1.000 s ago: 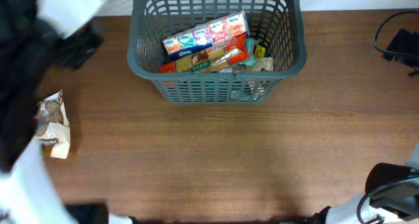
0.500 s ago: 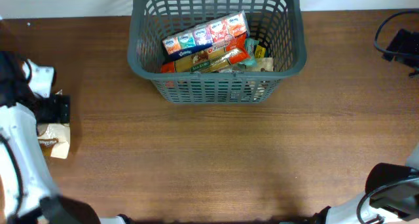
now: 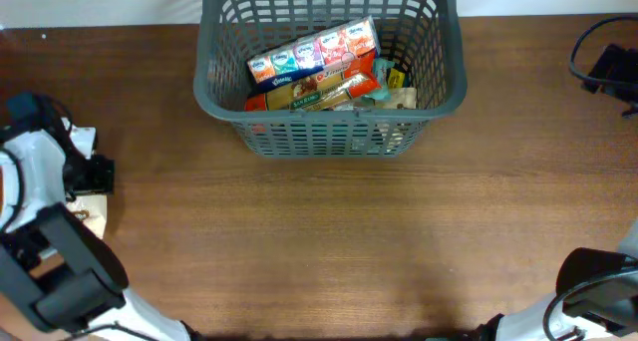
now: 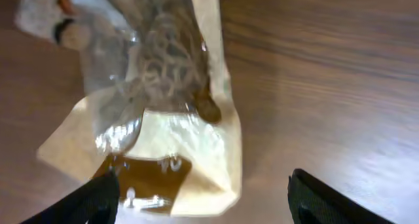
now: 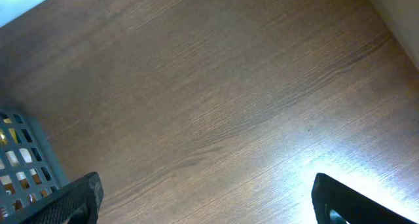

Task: Pack container
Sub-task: 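Lower the left gripper onto the brown snack pouch and grasp it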

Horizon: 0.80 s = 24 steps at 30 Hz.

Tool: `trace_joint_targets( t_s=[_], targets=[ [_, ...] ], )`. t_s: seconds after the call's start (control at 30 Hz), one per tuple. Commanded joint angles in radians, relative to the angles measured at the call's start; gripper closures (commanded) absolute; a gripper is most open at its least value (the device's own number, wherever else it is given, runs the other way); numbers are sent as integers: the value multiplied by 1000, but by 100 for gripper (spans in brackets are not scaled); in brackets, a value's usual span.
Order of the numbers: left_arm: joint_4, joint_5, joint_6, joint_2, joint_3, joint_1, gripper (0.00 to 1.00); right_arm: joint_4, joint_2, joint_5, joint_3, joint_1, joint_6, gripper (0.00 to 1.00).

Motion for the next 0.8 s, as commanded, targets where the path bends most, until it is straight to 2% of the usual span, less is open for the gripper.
trace_joint_targets(
  t_s=[0.0, 0.43, 0.57, 0.77],
  targets=[
    [27, -87, -17, 58, 5, 3, 24, 0, -12, -1, -1, -2, 8, 1],
    [113, -110, -17, 176, 5, 49, 24, 0, -12, -1, -1, -2, 8, 1],
    [132, -109, -17, 211, 5, 50, 30, 0, -12, -1, -1, -2, 8, 1],
    [132, -102, -17, 234, 5, 48, 30, 0, -12, -1, -1, -2, 8, 1]
  ],
)
